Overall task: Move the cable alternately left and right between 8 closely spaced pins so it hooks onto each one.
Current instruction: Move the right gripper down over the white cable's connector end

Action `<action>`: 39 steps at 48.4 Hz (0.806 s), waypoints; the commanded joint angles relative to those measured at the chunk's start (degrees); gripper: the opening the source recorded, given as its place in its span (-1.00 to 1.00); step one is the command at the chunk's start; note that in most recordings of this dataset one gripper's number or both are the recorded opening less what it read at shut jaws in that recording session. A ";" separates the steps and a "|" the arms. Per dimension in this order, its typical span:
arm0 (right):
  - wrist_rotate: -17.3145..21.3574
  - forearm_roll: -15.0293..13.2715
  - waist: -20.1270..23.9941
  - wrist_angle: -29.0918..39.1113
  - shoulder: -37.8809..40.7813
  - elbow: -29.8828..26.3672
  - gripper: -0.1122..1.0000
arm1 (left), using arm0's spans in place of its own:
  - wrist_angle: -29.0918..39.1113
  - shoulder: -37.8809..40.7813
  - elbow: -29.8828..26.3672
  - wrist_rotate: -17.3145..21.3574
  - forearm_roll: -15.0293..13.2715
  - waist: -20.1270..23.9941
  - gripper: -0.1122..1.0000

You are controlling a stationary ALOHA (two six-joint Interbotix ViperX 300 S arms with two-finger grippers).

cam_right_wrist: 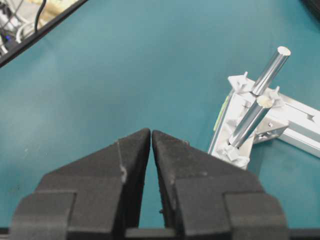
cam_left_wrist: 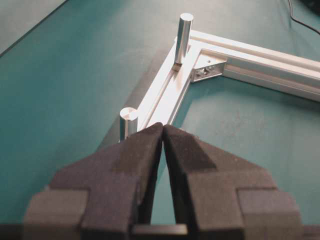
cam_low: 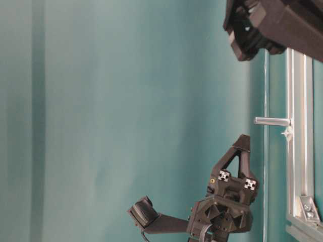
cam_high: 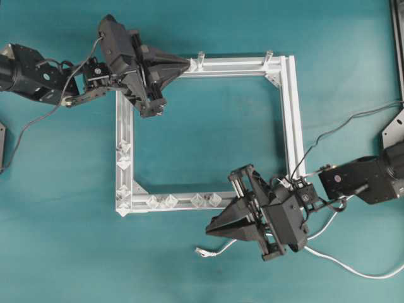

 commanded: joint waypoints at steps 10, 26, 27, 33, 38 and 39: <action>0.18 -0.26 0.00 1.41 -0.88 -0.79 -0.80 | 10.55 -10.55 -0.44 2.72 2.46 0.35 -0.80; 0.35 -0.18 0.18 11.43 -6.77 -2.46 -0.80 | 22.41 -23.64 4.04 2.81 2.46 -0.44 -0.80; 0.44 -0.26 0.18 12.92 -7.29 -2.72 -0.80 | 22.76 -24.43 4.57 2.81 2.46 -0.44 -0.80; 1.32 -0.18 0.44 23.64 -9.76 -5.01 -0.80 | 23.99 -29.09 7.65 2.81 2.46 -1.23 -0.80; 2.90 -0.18 0.62 32.26 -10.63 -7.38 -0.80 | 24.17 -32.34 10.46 2.64 2.46 -1.93 -0.80; 3.43 -0.26 0.70 33.66 -10.63 -7.91 -0.80 | 24.17 -33.05 10.99 2.64 2.46 -2.02 -0.80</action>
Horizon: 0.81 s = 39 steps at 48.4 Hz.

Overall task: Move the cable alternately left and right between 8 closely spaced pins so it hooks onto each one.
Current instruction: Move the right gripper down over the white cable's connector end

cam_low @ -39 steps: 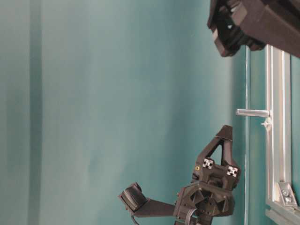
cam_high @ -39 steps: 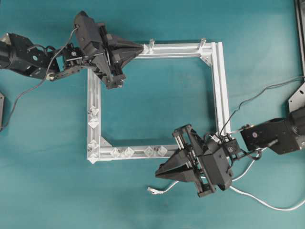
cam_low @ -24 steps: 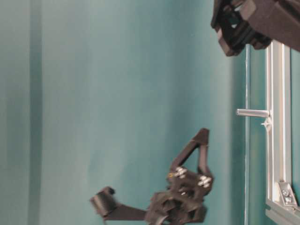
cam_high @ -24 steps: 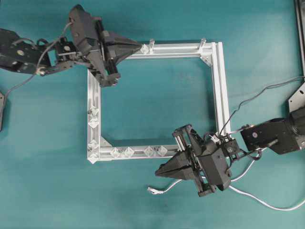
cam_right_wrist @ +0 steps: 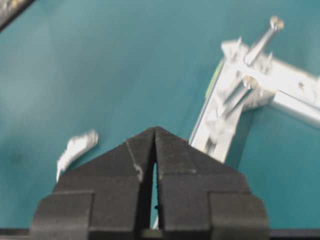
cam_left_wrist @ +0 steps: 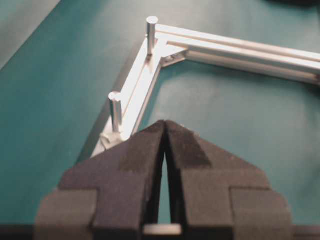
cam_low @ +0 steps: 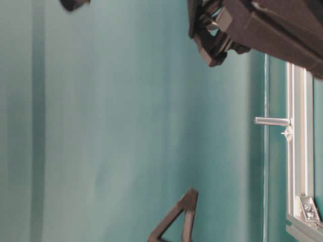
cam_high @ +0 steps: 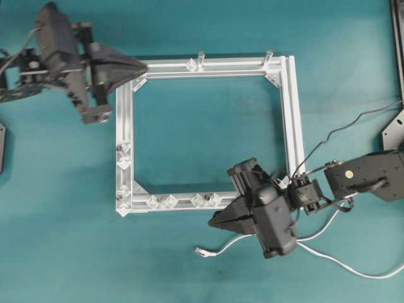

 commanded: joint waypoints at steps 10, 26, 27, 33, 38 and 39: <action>8.61 -0.09 1.76 15.21 -1.67 -6.94 -0.80 | 2.55 -7.73 5.19 -0.09 0.18 -1.23 -0.80; 23.29 -0.18 5.45 26.63 0.70 -11.51 0.35 | 6.94 -13.18 8.79 0.00 0.09 -1.49 -0.80; 23.99 -0.09 5.54 26.98 0.97 -11.87 0.45 | 7.12 -13.54 8.96 -0.09 0.18 -1.49 -0.80; 27.51 -0.18 5.89 27.33 2.81 -13.62 0.68 | 8.17 -16.26 10.37 -0.09 0.09 -1.93 -0.80; 28.83 -0.09 6.15 27.69 4.66 -15.29 0.68 | 9.14 -19.25 11.78 -0.09 0.18 -2.64 -0.80; 29.00 -0.09 6.15 27.69 4.92 -15.56 0.68 | 9.32 -19.78 12.13 -0.09 0.18 -2.72 -0.80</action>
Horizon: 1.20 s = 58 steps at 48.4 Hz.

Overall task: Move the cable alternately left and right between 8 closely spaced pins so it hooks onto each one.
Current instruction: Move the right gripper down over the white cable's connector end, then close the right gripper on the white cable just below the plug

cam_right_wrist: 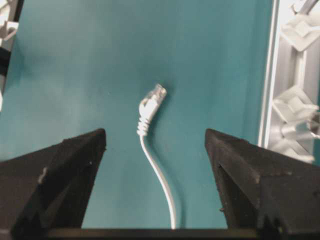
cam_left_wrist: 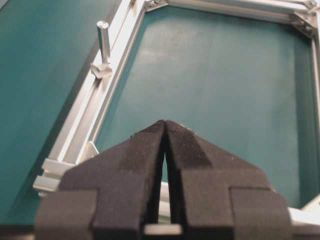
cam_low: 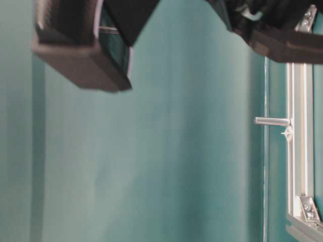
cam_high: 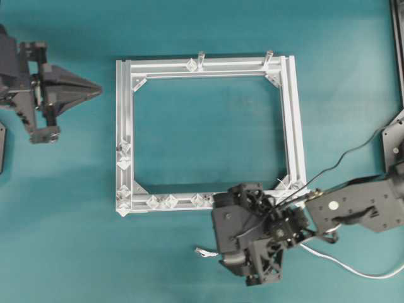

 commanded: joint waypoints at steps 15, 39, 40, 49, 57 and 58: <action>2.11 0.00 0.70 0.18 4.04 -3.25 0.68 | 5.45 -11.78 3.87 0.00 0.18 -0.88 -0.80; 2.81 -0.09 0.70 0.18 10.46 -6.77 0.68 | 12.30 -25.40 8.09 -0.97 0.09 -0.97 -0.80; 2.81 -0.09 0.70 0.18 10.72 -6.94 0.68 | 12.57 -25.75 8.09 -1.23 0.09 -0.97 -0.80; 2.81 0.00 0.70 0.18 12.48 -8.17 0.67 | 13.80 -26.54 8.44 -3.78 0.18 -0.97 -0.80; 2.81 -0.09 0.70 0.18 13.10 -8.35 0.67 | 13.80 -26.63 8.53 -3.87 0.09 -1.14 -0.80; 2.81 -0.09 0.70 0.26 13.10 -8.35 0.67 | 13.89 -26.54 8.53 -3.87 0.09 -1.14 -0.80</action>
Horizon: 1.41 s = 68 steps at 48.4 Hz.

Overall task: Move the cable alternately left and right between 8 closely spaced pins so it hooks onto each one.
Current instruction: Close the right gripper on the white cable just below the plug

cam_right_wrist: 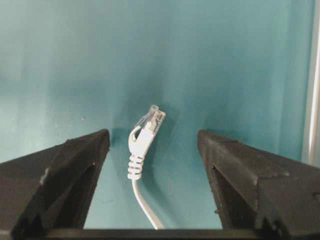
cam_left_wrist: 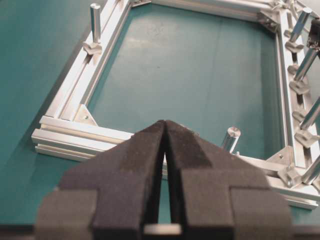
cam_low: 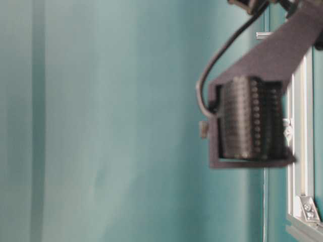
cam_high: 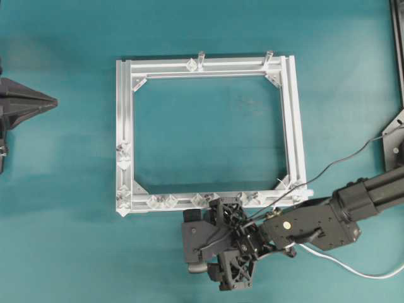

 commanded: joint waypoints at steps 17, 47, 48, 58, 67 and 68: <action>0.09 0.00 0.26 1.58 -0.70 -1.14 0.23 | -0.26 0.26 -0.26 -0.62 0.09 -0.88 -0.80; 0.09 0.00 1.49 5.19 -0.88 -3.34 -0.48 | -0.18 0.26 -0.26 -0.70 0.09 -1.05 -0.80; 0.18 0.00 1.49 5.36 -0.97 -3.52 -0.48 | -0.26 0.26 -0.26 -0.70 0.09 -1.05 -0.80; 0.18 0.00 1.49 8.70 -3.78 -4.31 -0.48 | -0.26 0.26 -0.26 -0.79 0.09 -1.41 -0.80; 2.11 0.09 1.49 15.64 -7.65 -4.57 -0.52 | -0.18 0.26 -0.35 -0.79 0.09 -1.58 -0.80; 2.81 0.09 1.49 16.61 -8.00 -4.57 -0.52 | -0.26 0.26 -0.35 -0.79 0.18 -1.58 -0.80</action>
